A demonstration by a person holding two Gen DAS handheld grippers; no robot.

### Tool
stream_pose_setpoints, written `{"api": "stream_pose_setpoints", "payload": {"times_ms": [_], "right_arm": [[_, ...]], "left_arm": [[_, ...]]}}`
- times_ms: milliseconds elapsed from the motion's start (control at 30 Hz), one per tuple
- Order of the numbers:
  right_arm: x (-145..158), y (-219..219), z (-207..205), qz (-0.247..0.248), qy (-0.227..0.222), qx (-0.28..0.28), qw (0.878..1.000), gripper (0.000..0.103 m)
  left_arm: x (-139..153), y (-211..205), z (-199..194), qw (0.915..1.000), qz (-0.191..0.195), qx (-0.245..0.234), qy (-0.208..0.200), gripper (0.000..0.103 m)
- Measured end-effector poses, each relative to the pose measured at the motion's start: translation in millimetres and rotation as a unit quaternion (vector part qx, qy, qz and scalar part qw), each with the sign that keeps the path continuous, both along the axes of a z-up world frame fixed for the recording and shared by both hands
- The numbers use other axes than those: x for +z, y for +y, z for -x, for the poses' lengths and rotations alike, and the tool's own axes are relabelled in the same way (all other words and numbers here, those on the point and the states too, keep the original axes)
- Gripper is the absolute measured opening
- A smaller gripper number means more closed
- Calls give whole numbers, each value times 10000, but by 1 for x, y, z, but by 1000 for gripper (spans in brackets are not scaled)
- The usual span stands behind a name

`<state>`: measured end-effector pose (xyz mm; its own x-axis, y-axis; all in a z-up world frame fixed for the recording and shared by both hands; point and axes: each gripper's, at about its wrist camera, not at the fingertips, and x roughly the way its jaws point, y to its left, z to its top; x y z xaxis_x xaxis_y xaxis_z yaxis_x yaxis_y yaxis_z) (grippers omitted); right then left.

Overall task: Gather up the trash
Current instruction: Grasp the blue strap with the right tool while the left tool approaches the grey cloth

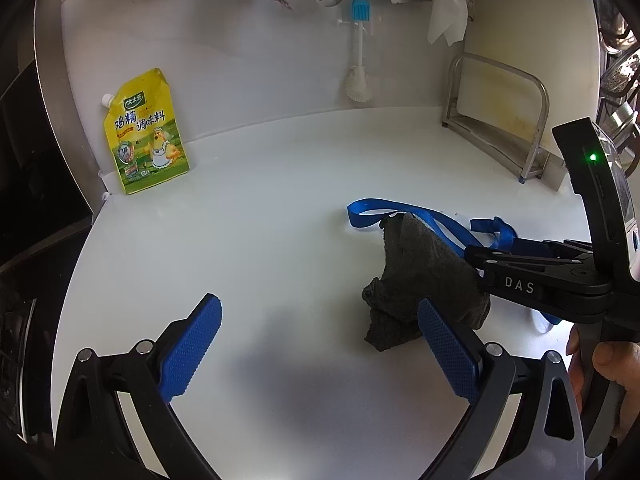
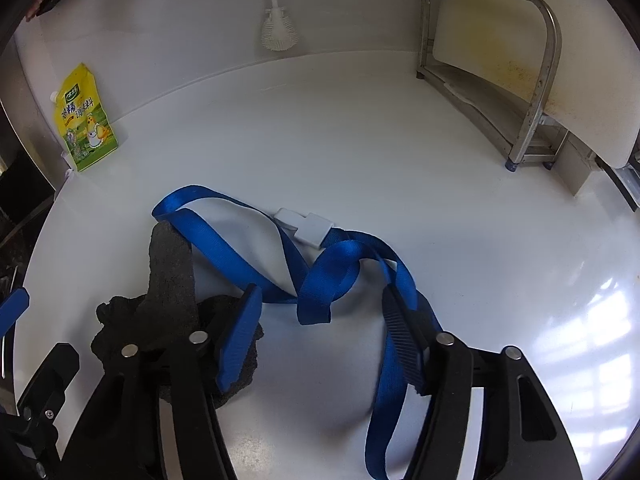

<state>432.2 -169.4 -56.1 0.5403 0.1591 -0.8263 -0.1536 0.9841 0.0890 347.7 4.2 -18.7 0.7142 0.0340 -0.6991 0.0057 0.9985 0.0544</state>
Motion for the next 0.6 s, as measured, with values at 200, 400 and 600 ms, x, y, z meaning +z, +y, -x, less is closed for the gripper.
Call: {"api": "stream_pose_setpoints", "payload": {"times_ms": [200, 400, 600], "right_arm": [[2, -7, 3, -91, 3, -25, 10000, 13], [7, -35, 15, -409, -156, -277, 9987, 4], [19, -55, 33, -534, -318, -390, 9973, 3]], "left_arm": [[0, -2, -2, 10000, 18, 8, 8, 96], [-2, -11, -9, 9999, 76, -67, 92, 96], [-8, -24, -21, 9996, 46, -115, 243, 96]]}}
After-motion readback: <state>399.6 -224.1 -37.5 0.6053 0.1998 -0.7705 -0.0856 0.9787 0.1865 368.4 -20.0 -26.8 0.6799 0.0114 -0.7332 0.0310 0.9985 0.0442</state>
